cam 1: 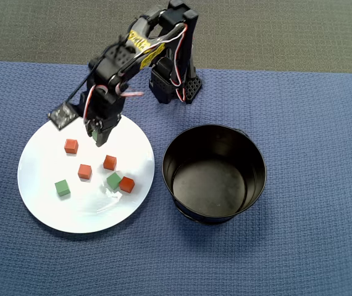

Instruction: Pick up the green cubes from the white plate and place them in the black recipient

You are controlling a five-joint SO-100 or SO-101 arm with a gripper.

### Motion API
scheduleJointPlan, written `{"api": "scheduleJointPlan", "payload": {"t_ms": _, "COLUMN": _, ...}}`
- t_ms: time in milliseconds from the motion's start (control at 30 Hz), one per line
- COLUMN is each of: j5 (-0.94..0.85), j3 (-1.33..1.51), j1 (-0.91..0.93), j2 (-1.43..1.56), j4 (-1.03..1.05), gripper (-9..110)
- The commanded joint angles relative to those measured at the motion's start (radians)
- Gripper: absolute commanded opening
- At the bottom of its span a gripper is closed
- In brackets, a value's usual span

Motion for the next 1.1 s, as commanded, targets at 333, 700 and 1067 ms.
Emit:
{"api": "scheduleJointPlan", "payload": {"t_ms": 333, "j5": 0.680, "j3": -0.293, "j1": -0.571, "j2": 0.351, "j4": 0.262, "gripper": 0}}
{"api": "scheduleJointPlan", "payload": {"t_ms": 700, "j5": 0.956, "j3": -0.187, "j1": -0.979, "j2": 0.206, "j4": 0.193, "gripper": 31}}
{"api": "scheduleJointPlan", "payload": {"t_ms": 1067, "j5": 0.779, "j3": -0.290, "j1": -0.629, "j2": 0.193, "j4": 0.149, "gripper": 36}}
